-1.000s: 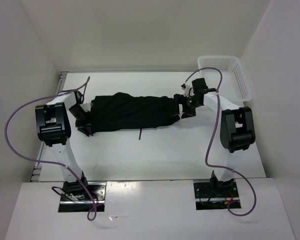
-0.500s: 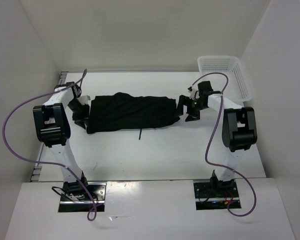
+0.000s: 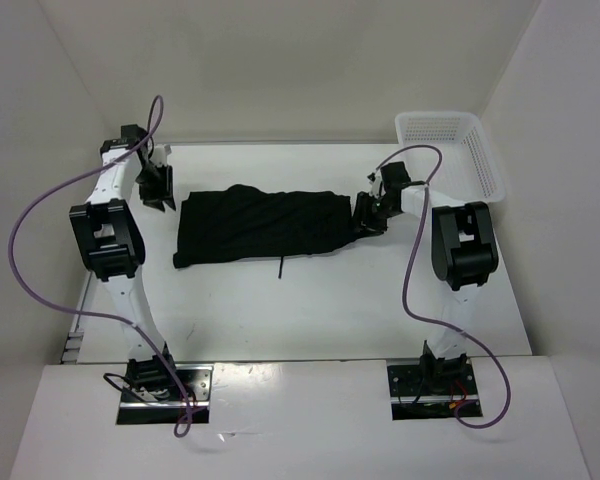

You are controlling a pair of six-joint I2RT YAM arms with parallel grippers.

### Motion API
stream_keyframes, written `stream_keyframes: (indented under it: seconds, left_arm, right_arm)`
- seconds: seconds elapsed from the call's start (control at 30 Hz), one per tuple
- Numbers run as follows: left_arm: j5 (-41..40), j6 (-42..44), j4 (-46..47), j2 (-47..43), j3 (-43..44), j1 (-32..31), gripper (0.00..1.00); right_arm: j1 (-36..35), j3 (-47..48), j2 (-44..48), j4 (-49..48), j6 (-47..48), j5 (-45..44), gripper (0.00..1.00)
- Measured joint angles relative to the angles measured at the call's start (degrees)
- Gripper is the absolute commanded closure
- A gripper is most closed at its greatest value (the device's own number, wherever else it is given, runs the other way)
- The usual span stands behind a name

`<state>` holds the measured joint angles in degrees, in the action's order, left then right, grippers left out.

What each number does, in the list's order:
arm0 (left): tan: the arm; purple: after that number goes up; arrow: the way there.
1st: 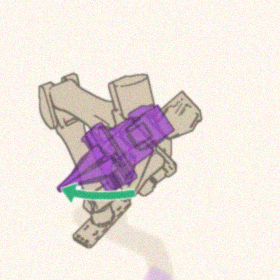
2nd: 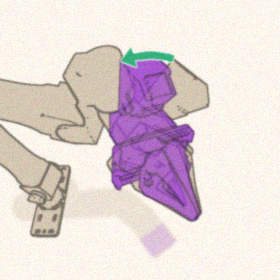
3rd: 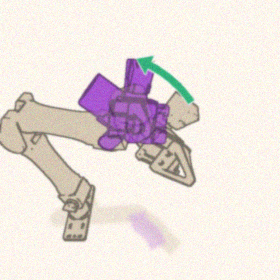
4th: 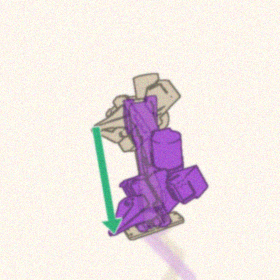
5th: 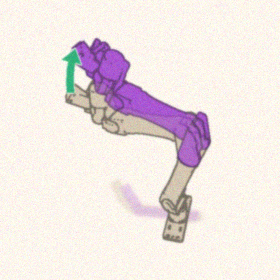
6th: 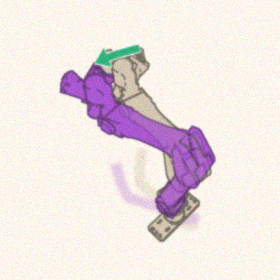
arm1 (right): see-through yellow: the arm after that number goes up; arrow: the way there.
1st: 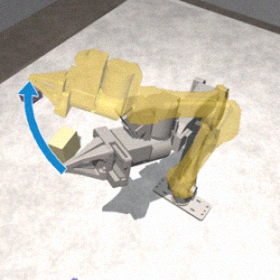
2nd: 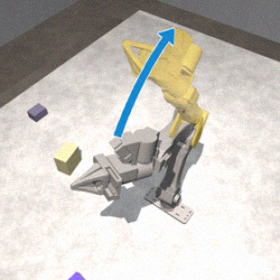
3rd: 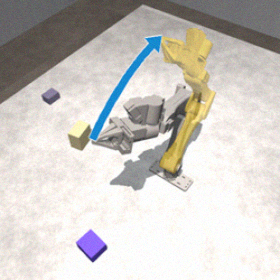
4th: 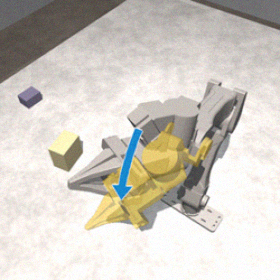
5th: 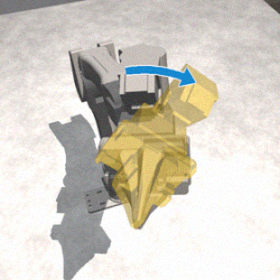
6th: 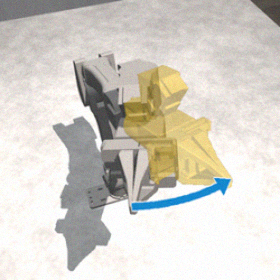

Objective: Fold and stack the shorts
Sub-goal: Fold the shorts

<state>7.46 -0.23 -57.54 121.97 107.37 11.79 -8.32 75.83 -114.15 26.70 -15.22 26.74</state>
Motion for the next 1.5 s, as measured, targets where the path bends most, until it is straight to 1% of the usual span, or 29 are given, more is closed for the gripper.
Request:
stream_keyframes:
  seconds: [0.03, 0.07, 0.17, 0.23, 0.27, 0.3, 0.37, 0.47, 0.53, 0.57, 0.67, 0.8, 0.87, 0.93, 0.97, 1.1, 1.23, 1.37, 1.47, 1.5]
  left_arm:
    - [0.15, 0.02, 0.96, 1.99, 3.19, -0.13, 0.55]
    - [0.28, 0.02, 1.9, 3.89, 6.12, -0.24, 0.55]
    - [0.22, 0.0, 4.04, 9.44, 12.83, -1.14, 0.54]
    - [0.24, 0.0, 5.16, 13.05, 16.17, -2.16, 0.52]
    - [0.26, 0.0, 5.62, 14.6, 17.31, -2.75, 0.52]
    - [0.26, 0.0, 5.73, 15.93, 18.18, -3.34, 0.52]
    - [0.33, 0.0, 5.55, 18.47, 20.09, -4.59, 0.52]
    - [0.81, 0.04, 5.55, 20.61, 21.86, -6.16, 0.52]
    - [1.29, 0.02, 5.6, 20.79, 22.4, -6.67, 0.52]
    - [1.4, 0.02, 5.88, 20.79, 22.43, -6.78, 0.52]
    - [1.03, 0.02, 6.64, 20.9, 22.36, -6.67, 0.52]
    - [0.15, 0.02, 7.89, 20.9, 22.36, -6.56, 0.52]
    - [-0.13, 0.02, 8.15, 20.87, 22.38, -6.56, 0.52]
    - [-0.2, 0.0, 8.26, 20.85, 22.53, -6.56, 0.5]
    - [-0.22, 0.0, 8.28, 20.85, 22.67, -6.56, 0.5]
    - [-0.72, 0.02, 8.41, 20.52, 22.84, -6.56, 0.48]
    - [-2.99, 0.02, 9.4, 20.04, 21.7, -6.56, 0.48]
    - [-5.6, -0.02, 10.4, 19.17, 18.23, -6.49, 0.48]
    - [-6.29, 0.0, 10.91, 18.82, 18.08, -6.23, 0.48]
    - [-6.49, 0.0, 11.13, 18.71, 18.12, -6.16, 0.47]
  right_arm:
    - [-0.07, 0.17, -0.35, -0.26, 0.22, -0.79, 0.61]
    - [-0.09, 0.31, -0.68, -0.42, 0.33, -1.4, 0.65]
    - [-0.09, 0.46, -0.9, -0.39, 1.36, -2.16, 0.66]
    - [-0.17, 0.79, -0.9, -0.31, 2.8, -2.47, 0.59]
    - [-0.17, 0.79, -0.83, -0.15, 3.65, -2.62, 0.54]
    - [-0.17, 0.79, -0.74, 0.09, 4.76, -2.78, 0.46]
    - [0.17, 0.79, 0.02, 0.9, 7.76, -2.47, 0.4]
    - [0.72, 0.76, 1.88, 4.28, 14.08, -3.28, 0.39]
    - [1.6, 0.76, 3.21, 5.86, 16.68, -3.93, 0.37]
    - [2.14, 0.76, 3.91, 6.38, 17.62, -4.2, 0.35]
    - [4.2, 1.01, 6.08, 8.09, 20.02, -4.59, 0.34]
    - [5.6, 4.24, 6.56, 10.14, 21.68, -2.03, 0.26]
    - [5.38, 5.64, 6.67, 10.21, 22.01, 0.15, 0.15]
    - [4.72, 6.01, 6.82, 10.01, 21.53, 0.46, 0.04]
    - [4.07, 6.01, 6.86, 9.99, 21.0, 0.11, 0.01]
    - [-0.04, 5.97, 6.86, 9.66, 19.23, -0.94, 0.0]
    - [-3.41, 5.11, 6.75, 7.67, 16.17, -3.61, 0.0]
    - [-3.98, 5.03, 4.63, 5.51, 13.46, -7.48, 0.0]
    - [-4.11, 4.33, 2.1, 3.91, 12.52, -10.08, 0.05]
    - [-4.15, 4.07, 1.22, 3.89, 12.24, -10.67, 0.1]
